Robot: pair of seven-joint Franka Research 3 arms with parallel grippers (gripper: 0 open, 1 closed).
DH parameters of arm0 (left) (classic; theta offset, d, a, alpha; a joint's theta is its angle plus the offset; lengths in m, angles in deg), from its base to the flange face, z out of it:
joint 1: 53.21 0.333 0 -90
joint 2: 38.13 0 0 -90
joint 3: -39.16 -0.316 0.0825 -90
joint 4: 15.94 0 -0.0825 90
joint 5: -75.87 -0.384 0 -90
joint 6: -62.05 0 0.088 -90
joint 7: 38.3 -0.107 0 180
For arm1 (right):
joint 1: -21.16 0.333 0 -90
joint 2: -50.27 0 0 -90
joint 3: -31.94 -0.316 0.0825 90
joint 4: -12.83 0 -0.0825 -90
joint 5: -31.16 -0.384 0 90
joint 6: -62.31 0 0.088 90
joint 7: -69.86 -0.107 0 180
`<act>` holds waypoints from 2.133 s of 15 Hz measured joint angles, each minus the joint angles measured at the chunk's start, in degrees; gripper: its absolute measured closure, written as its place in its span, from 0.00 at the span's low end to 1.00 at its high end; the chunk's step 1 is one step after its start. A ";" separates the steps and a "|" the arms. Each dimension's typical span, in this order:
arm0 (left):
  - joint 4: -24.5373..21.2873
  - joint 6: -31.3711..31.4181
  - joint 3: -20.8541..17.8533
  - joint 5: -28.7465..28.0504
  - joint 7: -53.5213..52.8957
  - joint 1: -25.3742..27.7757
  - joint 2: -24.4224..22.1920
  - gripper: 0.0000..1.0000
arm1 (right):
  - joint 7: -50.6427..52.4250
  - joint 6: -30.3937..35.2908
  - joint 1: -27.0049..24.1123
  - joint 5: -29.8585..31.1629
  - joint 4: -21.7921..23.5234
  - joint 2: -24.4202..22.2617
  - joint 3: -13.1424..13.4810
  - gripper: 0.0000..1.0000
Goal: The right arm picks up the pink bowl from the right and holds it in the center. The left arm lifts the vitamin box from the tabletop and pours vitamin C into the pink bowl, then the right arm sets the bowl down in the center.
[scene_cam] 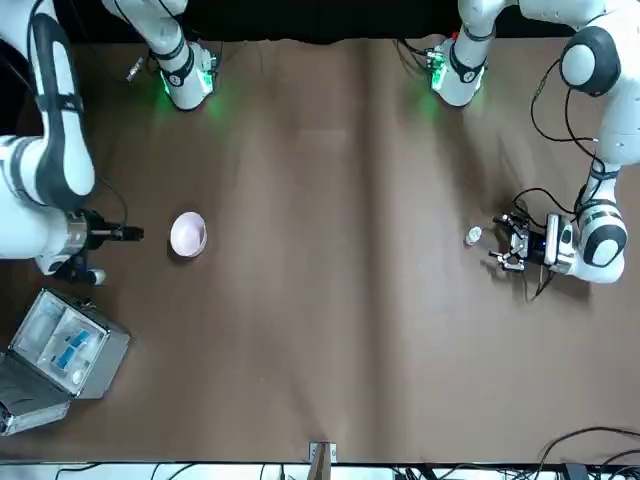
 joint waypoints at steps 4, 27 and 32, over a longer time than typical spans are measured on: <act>-0.43 1.28 0.78 0.00 -4.88 -1.23 0.49 0.00 | 0.01 -8.20 0.43 -0.03 7.96 0.01 -0.27 0.09; -2.85 3.57 1.92 0.00 -6.26 -3.19 0.78 0.52 | -0.25 -14.99 3.94 -0.06 12.24 7.81 -0.20 0.60; -2.73 4.25 2.12 0.03 -6.02 -3.14 0.76 0.64 | -0.35 -14.93 3.95 -0.06 12.24 7.90 -0.18 0.66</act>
